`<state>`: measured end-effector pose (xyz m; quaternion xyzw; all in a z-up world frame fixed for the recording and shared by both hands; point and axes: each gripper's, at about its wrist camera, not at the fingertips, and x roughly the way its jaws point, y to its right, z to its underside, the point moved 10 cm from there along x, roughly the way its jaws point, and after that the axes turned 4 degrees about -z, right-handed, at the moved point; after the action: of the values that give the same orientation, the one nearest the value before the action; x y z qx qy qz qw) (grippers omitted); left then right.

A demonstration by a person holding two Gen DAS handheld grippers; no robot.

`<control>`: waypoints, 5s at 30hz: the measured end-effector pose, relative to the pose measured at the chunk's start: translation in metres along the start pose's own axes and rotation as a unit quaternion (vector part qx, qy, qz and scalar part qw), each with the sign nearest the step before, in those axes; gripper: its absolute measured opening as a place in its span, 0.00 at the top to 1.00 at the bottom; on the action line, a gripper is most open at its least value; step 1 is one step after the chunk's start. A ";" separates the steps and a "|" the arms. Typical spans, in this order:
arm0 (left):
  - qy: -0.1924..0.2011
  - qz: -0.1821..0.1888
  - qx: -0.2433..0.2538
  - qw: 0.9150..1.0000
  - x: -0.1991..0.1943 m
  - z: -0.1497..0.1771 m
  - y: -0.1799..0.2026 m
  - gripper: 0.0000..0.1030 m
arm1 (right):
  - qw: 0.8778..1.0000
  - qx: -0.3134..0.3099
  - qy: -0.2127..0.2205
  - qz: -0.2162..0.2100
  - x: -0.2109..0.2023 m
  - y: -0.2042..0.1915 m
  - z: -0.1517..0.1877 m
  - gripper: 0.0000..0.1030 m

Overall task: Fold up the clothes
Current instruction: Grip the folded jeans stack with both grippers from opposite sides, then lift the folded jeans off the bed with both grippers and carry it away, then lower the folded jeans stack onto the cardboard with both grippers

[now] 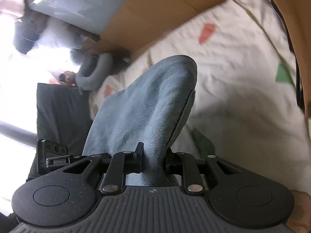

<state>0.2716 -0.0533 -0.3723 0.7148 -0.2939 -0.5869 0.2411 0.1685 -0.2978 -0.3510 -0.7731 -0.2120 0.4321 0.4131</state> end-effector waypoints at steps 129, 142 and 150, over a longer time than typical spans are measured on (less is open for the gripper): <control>-0.015 0.095 0.124 0.988 0.231 -0.081 0.354 0.58 | 0.927 -0.111 0.207 0.291 -0.304 0.097 -0.222 0.80; -0.003 0.074 0.111 0.991 0.230 -0.079 0.329 0.58 | 0.932 -0.113 0.201 0.281 -0.284 0.109 -0.226 0.80; -0.019 0.041 0.088 0.995 0.278 -0.081 0.289 0.56 | 0.927 -0.102 0.191 0.307 -0.250 0.154 -0.217 0.80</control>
<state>0.3502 -0.4540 -0.3513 0.7092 -0.3784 -0.5618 0.1955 0.2132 -0.6554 -0.2925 -0.9064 0.0756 0.3574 0.2118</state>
